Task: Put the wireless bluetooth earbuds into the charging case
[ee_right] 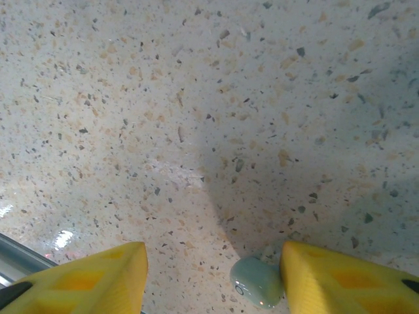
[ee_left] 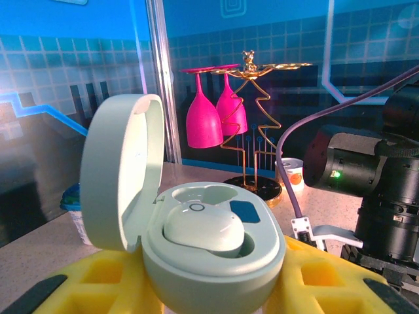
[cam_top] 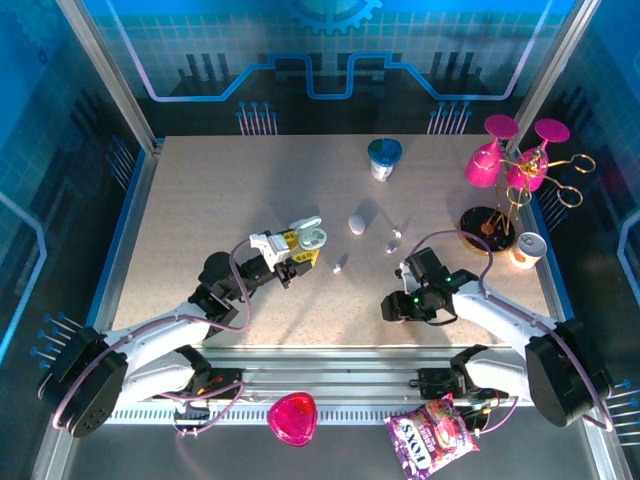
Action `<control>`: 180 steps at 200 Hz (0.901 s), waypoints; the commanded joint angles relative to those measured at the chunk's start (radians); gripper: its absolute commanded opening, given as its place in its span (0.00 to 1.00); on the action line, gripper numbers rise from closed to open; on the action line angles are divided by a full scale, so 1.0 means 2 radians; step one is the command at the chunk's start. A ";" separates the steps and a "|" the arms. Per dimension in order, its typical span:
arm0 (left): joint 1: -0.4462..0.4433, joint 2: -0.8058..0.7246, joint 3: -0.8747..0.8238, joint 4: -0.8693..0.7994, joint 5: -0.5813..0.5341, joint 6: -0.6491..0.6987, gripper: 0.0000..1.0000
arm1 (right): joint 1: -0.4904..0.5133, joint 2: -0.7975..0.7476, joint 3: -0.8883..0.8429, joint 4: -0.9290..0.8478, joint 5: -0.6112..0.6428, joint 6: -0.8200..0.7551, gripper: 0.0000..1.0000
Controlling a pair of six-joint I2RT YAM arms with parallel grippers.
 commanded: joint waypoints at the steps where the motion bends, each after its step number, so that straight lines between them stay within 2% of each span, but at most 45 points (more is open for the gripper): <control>1: -0.002 -0.007 -0.001 0.006 0.008 0.010 0.33 | 0.011 0.019 0.013 -0.041 0.021 0.005 0.56; 68: -0.001 -0.013 -0.008 0.004 0.002 0.013 0.33 | 0.031 0.067 0.051 -0.058 0.055 0.001 0.59; 125: -0.001 -0.018 -0.012 0.005 0.000 0.013 0.33 | 0.031 0.108 0.130 -0.101 0.074 -0.063 0.64; 180: -0.001 -0.034 -0.015 -0.009 -0.006 0.020 0.33 | -0.007 0.126 0.174 -0.129 0.049 -0.092 0.64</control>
